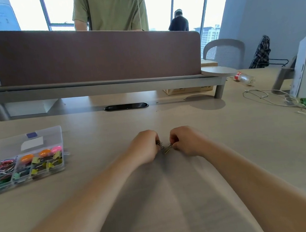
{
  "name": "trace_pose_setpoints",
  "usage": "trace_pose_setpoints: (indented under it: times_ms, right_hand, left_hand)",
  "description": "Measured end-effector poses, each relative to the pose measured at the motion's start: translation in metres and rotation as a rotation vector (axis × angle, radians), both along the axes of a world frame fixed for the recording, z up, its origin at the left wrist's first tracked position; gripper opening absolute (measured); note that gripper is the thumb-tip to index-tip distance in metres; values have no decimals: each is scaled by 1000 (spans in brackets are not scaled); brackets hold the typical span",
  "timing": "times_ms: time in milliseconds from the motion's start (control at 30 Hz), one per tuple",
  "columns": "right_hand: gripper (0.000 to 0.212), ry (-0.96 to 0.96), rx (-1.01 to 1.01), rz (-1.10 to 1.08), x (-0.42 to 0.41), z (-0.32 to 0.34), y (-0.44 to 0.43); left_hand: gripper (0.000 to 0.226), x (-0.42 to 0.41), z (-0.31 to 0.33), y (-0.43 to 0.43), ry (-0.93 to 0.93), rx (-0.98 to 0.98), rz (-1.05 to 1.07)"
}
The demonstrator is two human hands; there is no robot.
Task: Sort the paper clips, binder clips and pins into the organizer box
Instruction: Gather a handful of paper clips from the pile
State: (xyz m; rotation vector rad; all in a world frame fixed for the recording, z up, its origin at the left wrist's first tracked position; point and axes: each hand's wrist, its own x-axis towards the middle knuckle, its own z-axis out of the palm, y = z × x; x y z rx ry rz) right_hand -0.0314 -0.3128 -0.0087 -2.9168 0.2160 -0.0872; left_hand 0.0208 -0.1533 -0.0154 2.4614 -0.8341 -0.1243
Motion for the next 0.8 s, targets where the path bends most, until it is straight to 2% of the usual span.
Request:
trace_pose_setpoints:
  times_ms: [233,467,533,600,800]
  right_hand:
    - [23,1,-16,81,10,-1,-5]
    - [14,145,-35,40,19,8,-2]
    - [18,183,-72,27,20,8,0]
    - [22,183,-111,17,20,5,1]
    - [14,128,-197,-8,16,1,5]
  left_hand:
    - [4,2,-3,-9,51,-8,-24]
    - [6,3,-2,-7,64,11,-16]
    - [9,2,-2,-6,75,12,-19]
    - [11,2,-1,-6,78,7,-16]
    - [10,-1,0,-4,83,6,-17]
